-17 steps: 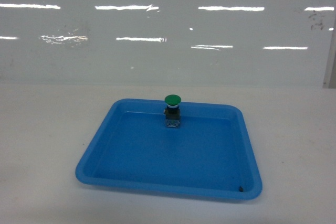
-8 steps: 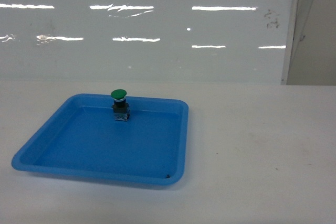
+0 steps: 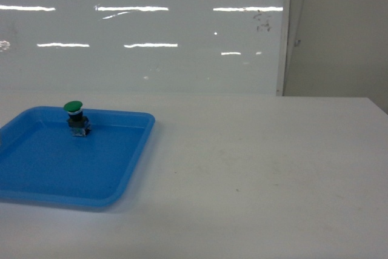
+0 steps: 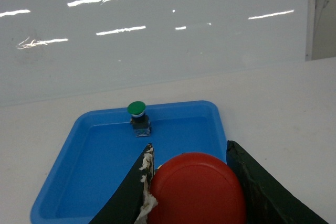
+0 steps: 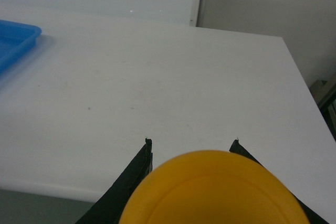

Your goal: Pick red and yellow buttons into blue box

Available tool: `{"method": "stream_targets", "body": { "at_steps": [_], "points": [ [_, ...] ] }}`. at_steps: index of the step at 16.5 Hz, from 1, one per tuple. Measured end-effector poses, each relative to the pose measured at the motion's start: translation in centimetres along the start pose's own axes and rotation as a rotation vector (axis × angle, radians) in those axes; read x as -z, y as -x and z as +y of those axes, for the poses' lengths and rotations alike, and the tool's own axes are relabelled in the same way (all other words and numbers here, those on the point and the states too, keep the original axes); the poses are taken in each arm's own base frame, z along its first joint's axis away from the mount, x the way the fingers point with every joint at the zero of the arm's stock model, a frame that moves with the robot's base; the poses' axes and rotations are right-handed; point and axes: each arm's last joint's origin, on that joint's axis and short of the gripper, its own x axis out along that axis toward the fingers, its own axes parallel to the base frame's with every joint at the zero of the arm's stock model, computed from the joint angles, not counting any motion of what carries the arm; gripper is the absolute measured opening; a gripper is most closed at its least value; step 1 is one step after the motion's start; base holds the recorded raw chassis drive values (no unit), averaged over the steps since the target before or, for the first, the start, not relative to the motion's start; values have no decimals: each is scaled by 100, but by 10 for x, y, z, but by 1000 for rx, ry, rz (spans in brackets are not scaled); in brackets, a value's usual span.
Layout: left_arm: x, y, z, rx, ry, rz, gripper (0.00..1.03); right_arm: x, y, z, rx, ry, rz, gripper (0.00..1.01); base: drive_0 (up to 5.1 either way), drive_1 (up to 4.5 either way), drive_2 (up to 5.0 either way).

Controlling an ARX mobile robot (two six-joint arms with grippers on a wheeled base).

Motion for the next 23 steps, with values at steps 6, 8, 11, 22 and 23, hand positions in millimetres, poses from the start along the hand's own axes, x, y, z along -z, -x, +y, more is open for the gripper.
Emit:
{"method": "stream_targets", "body": {
  "at_steps": [6,8,11,22,23],
  "points": [
    [0,0,0,0,0,1,33,0,0,0,0,0,0,39,505,-240,-240],
    [1,0,0,3,0,3,33,0,0,0,0,0,1,39,393,-463,67],
    [0,0,0,3,0,2,33,0,0,0,1,0,0,39,448,-405,-26],
    [0,0,0,3,0,-4,33,0,0,0,0,0,-3,39,484,-351,-121],
    [0,0,0,3,0,-1,33,0,0,0,0,0,2,39,474,-363,-135]
  ]
}}
